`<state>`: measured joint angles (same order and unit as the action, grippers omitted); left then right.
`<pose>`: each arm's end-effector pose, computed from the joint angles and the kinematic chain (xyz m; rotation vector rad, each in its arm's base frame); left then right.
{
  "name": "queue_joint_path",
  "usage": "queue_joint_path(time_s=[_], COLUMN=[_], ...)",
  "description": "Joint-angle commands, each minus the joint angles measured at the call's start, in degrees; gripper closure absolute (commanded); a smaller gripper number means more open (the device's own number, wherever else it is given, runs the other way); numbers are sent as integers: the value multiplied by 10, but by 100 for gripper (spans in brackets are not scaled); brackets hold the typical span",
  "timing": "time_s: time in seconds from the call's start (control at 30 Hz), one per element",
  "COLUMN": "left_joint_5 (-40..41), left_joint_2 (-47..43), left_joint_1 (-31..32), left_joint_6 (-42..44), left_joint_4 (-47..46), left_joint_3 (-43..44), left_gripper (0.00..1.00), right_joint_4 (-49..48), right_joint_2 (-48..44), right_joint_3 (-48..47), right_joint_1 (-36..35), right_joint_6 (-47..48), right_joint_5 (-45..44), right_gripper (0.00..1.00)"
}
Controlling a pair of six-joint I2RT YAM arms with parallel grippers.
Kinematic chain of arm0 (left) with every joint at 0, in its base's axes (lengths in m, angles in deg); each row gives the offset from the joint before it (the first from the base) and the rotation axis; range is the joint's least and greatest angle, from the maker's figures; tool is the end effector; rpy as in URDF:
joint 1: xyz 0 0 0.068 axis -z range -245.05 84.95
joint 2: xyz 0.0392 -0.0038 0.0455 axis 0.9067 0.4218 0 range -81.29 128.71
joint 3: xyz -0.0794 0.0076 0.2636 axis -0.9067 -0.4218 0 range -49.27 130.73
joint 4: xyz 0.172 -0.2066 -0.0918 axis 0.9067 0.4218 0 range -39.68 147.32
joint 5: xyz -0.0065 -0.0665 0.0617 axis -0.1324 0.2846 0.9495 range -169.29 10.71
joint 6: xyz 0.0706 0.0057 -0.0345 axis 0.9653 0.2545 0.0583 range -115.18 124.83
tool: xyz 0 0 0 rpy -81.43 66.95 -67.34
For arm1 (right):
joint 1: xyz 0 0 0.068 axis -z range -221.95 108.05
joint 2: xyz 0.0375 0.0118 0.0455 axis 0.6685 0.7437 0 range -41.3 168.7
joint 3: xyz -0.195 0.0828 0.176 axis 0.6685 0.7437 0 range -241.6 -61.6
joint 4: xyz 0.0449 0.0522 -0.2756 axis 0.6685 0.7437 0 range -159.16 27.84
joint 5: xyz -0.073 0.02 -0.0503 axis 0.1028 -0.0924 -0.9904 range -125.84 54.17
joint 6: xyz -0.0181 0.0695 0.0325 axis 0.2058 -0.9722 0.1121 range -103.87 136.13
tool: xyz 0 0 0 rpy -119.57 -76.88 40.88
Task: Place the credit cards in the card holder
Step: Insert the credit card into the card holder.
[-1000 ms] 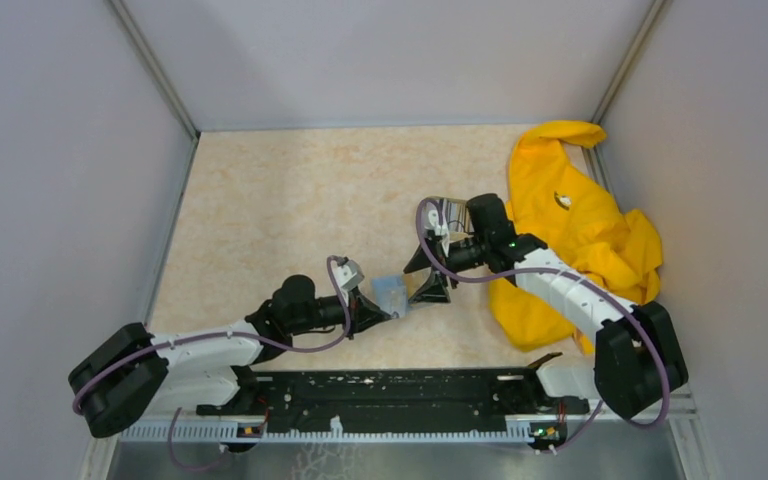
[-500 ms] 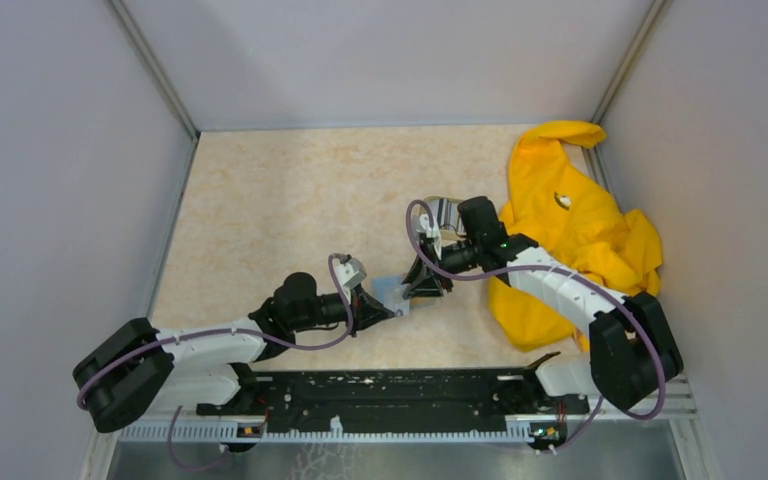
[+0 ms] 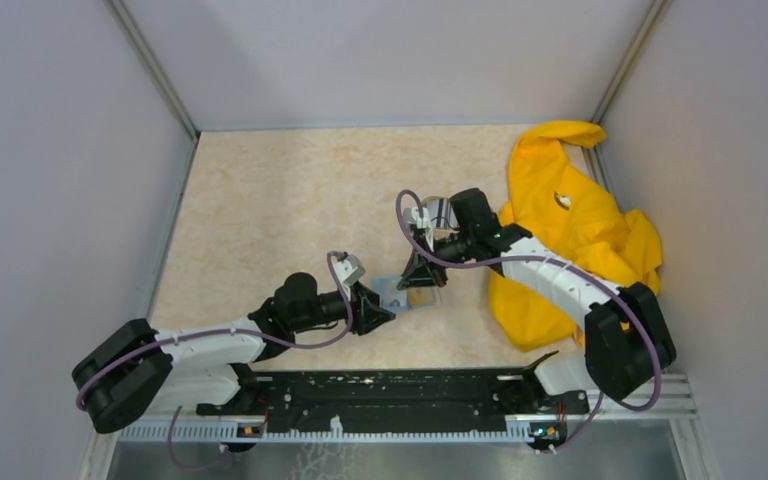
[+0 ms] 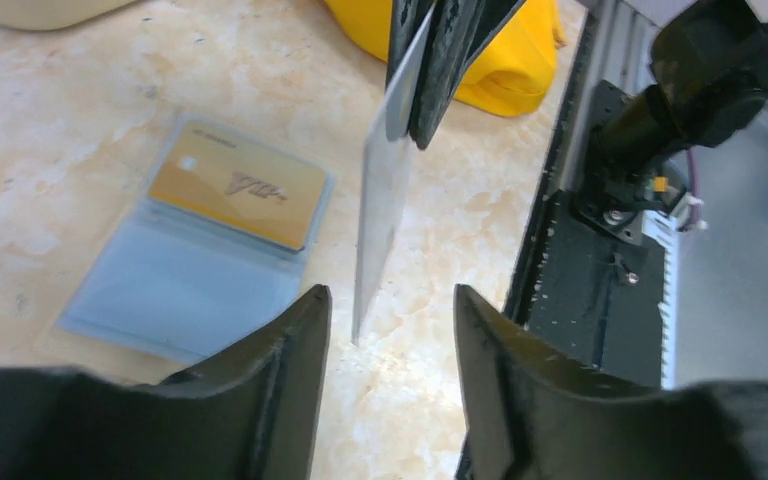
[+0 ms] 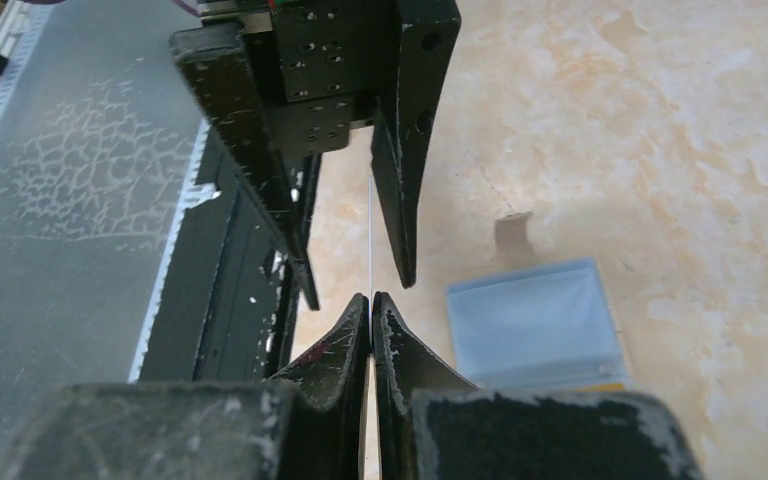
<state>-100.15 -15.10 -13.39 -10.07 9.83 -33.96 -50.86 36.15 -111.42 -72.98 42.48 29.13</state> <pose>0.1446 -0.2216 0.1619 0.8611 1.6825 -1.1416 0.2251 0.2069 0.2286 -1.4686 1.5673 1.3572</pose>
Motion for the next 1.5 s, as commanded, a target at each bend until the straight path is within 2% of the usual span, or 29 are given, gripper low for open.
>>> queue_joint_path(time_s=[0.0, 0.07, 0.13, 0.3, 0.43, 0.53, 0.73, 1.03, 1.3, 1.47], left_joint_5=[109, 162, 201, 262, 340, 363, 364, 362, 363, 362], left_joint_2=[-18, -23, -18, 25, 72, 96, 133, 177, 178, 174], left_joint_1=[1, 1, 0, 0, 0, 0, 0, 0, 0, 0], left_joint_6=[-39, -79, -123, -221, -274, -280, -282, -281, -284, -287], left_joint_4=[28, 32, 31, 49, 179, 242, 245, 258, 271, 268], left_joint_3=[-2, -18, -32, -27, 34, 63, 77, 100, 101, 95], left_gripper=[36, 23, 19, 22, 25, 26, 26, 53, 59, 62], right_joint_4=[-2, -28, -43, -49, -23, 9, 39, 7, -6, -77], right_joint_2=[18, 26, 32, 63, 110, 139, 185, 195, 207, 204], right_joint_3=[-44, -36, -30, -28, -46, -67, -89, -77, -61, -13], right_joint_1=[7, 29, 45, 63, 73, 77, 81, 85, 95, 94], right_joint_6=[-36, -75, -104, -146, -159, -145, -159, -268, -340, -404], right_joint_5=[-58, -76, -93, -141, -161, -188, -196, -248, -243, -214], right_gripper=[100, 100, 100, 100, 100, 100, 100, 100, 100, 100])
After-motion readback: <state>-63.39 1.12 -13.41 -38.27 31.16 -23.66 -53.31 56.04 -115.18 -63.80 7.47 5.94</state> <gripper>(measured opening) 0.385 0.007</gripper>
